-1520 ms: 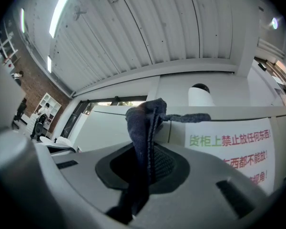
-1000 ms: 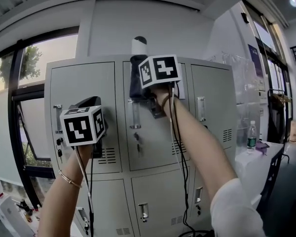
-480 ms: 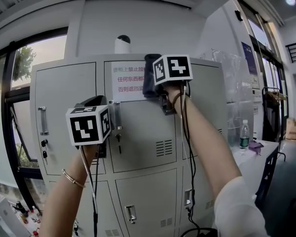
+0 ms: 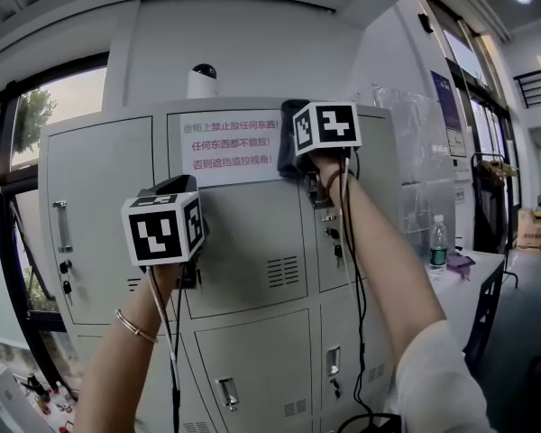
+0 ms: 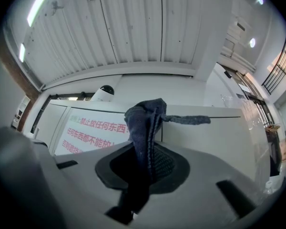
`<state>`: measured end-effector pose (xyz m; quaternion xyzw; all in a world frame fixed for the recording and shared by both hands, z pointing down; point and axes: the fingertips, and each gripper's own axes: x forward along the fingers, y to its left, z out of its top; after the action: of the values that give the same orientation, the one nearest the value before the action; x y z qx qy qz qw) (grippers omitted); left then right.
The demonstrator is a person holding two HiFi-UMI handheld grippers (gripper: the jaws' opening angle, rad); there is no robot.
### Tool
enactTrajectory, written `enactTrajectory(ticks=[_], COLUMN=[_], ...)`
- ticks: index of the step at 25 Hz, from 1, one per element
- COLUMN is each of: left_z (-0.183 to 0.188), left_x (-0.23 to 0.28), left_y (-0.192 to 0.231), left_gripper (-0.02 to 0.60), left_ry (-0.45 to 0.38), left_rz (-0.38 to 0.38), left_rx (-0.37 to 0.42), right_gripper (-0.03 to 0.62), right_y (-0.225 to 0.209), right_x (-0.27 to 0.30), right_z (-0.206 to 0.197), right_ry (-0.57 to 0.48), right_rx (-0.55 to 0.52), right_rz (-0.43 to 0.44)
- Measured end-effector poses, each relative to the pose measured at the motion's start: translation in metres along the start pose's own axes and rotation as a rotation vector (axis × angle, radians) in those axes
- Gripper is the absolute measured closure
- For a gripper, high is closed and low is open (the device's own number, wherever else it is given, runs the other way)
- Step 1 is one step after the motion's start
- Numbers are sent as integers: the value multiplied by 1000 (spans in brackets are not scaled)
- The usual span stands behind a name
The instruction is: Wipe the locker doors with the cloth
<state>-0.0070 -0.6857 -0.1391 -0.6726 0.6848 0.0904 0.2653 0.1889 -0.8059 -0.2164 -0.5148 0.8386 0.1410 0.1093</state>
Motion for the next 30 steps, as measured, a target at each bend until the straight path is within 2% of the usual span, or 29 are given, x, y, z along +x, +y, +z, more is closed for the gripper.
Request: enactTrajectory(ticks=[6,12,20,25,30], left_z=[-1,0,-8,-2,-17], left_x=[-2,-15,-60,-99,-140], left_y=[-4,11,66,124,186], left_gripper=[572,572,572,572,572], left_ry=[4,6,46,56,93], left_rz=[-6,4,55,108,132], left_rx=[-1,-2,13,29,8], right_gripper=[551,551,551,551,551], right_y=[-7,33,144,224,303], right_x=[-7,-21,-35,-34,-29], right_z=[-4,8,16,7,-5], right_ry=[-1,-22,-47,-29,-1], right_rx=[13,-7,10,16,43], right_rz=[-12,27,155,235,290])
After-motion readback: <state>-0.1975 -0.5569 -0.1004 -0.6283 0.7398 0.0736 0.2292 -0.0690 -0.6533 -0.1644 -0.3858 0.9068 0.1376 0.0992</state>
